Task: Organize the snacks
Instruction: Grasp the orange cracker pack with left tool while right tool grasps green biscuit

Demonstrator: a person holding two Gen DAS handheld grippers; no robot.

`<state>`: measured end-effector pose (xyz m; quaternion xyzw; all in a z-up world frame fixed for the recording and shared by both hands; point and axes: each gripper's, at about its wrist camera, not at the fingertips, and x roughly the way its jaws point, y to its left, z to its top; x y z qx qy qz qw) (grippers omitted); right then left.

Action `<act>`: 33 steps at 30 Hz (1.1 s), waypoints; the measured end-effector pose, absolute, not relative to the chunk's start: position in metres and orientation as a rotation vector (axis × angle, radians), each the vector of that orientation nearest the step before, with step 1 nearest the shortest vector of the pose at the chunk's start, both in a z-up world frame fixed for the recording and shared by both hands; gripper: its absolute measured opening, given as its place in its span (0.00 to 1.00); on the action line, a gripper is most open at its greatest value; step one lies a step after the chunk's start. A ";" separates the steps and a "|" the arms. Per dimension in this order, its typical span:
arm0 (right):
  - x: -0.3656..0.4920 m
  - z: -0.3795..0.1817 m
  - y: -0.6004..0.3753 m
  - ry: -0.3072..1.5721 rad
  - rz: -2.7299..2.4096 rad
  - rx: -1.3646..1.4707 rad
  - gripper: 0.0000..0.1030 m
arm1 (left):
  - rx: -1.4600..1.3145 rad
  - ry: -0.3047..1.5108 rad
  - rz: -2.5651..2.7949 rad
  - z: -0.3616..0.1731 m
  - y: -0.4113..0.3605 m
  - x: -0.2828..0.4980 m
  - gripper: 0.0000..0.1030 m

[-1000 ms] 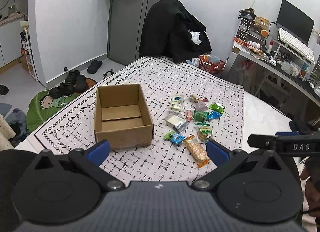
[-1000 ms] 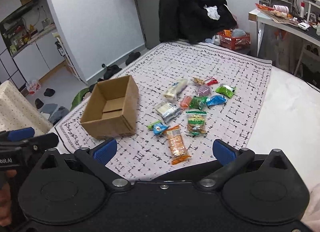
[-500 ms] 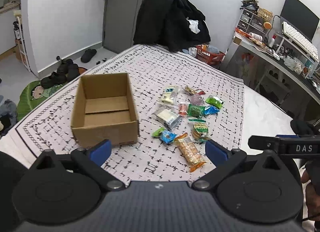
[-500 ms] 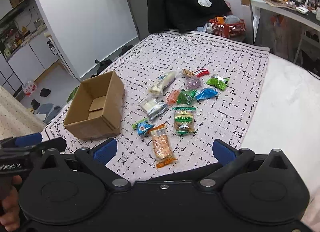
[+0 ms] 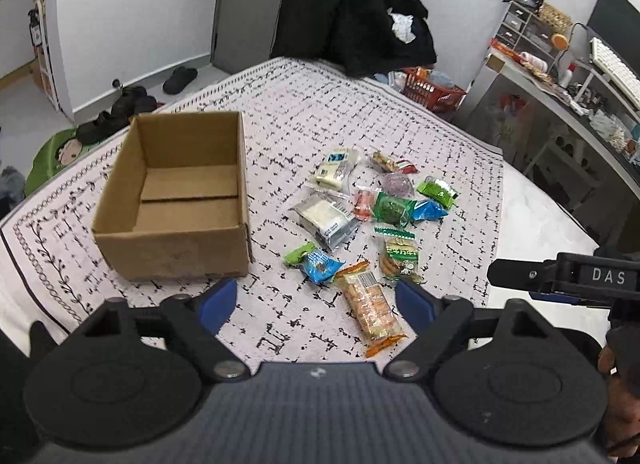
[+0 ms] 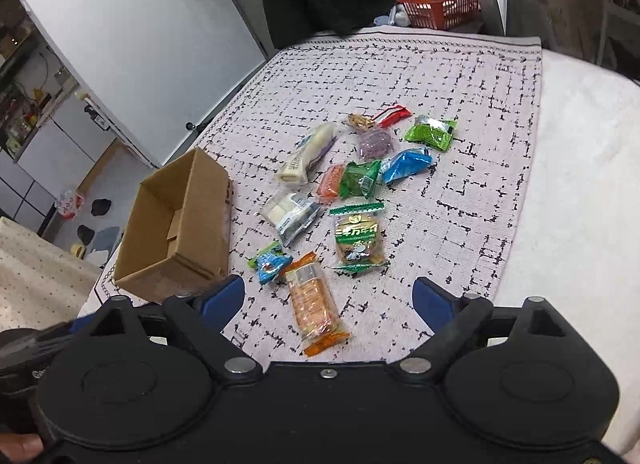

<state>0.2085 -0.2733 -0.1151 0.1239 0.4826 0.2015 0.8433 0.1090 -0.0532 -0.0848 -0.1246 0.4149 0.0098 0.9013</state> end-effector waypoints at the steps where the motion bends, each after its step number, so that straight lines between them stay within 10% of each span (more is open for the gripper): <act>1: 0.211 -0.117 -0.273 1.023 0.420 0.260 0.87 | -0.263 0.868 0.026 -0.089 -0.055 0.113 0.77; 33: 0.294 -0.216 -0.285 1.245 0.403 0.507 0.67 | -0.394 1.088 0.119 -0.186 -0.114 0.198 0.58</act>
